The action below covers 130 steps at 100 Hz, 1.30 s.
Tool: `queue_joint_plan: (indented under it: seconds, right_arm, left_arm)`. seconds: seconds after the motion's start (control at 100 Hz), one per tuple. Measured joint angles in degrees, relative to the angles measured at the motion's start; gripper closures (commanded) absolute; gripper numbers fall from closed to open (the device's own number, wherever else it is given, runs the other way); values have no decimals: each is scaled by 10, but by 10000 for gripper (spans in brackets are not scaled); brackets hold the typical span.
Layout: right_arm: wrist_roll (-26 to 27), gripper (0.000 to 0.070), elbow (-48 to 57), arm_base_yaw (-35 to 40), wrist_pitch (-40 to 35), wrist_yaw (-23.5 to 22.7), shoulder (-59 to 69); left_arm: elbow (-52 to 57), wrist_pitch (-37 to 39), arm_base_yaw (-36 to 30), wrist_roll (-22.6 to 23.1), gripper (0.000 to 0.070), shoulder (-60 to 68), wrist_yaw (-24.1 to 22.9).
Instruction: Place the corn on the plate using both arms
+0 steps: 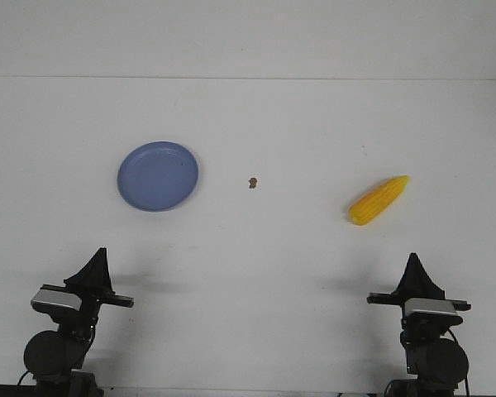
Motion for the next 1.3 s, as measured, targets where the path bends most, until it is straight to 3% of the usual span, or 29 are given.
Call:
queue_joint_plan:
  seconds: [0.71, 0.93, 1.3]
  right_arm:
    - [0, 694, 0, 0, 1, 0, 0]
    - [0, 694, 1, 0, 43, 0, 0]
    - [11, 694, 114, 0, -114, 0, 27]
  left_arm:
    - [0, 1, 0, 0, 685, 0, 0]
    - [2, -4, 0, 0, 685, 0, 0]
    - [153, -128, 0, -42, 685, 94, -29]
